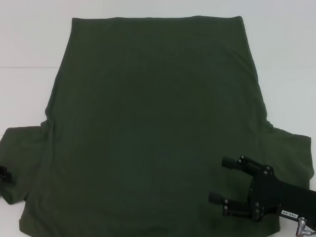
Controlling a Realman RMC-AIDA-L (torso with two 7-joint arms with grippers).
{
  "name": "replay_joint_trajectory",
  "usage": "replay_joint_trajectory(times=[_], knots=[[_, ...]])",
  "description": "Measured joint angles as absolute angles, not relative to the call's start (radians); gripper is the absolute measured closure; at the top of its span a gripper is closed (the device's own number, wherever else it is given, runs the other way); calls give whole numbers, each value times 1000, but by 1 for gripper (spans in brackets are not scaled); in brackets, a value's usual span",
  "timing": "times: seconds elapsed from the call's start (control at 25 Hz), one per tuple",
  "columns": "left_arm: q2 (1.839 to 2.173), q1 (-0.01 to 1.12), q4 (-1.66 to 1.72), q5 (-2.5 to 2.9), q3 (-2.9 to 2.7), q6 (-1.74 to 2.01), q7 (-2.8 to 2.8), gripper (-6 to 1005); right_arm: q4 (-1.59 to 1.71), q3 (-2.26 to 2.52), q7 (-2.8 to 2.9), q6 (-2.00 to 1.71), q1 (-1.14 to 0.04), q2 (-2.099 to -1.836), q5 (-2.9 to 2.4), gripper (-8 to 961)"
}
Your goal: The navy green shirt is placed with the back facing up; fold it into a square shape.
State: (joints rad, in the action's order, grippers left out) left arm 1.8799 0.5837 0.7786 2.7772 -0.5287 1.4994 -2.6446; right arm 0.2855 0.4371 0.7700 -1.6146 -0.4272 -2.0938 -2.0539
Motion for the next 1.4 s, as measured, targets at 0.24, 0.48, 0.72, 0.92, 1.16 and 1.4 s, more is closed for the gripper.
replay_joint_trajectory(times=[0.24, 0.48, 0.72, 0.92, 1.16, 1.4], knots=[[1881, 585, 778, 2781, -576, 1499, -2663, 306, 285, 437, 770, -1616, -424, -2094, -2054, 8], [1884, 594, 783, 2801, -601, 1497, -2675, 375, 286, 437, 770, -1617, -426, -2094, -2054, 8], [1883, 600, 784, 2803, -603, 1498, -2676, 463, 287, 437, 770, -1617, -426, -2094, -2054, 8], [1883, 603, 784, 2805, -611, 1498, -2677, 537, 287, 437, 770, -1617, -426, -2094, -2054, 8], [1886, 605, 784, 2805, -625, 1497, -2677, 587, 287, 437, 770, -1617, -428, -2094, -2054, 8], [1896, 607, 807, 2803, -635, 1497, -2667, 671, 288, 437, 770, -1617, -428, -2094, -2054, 8]])
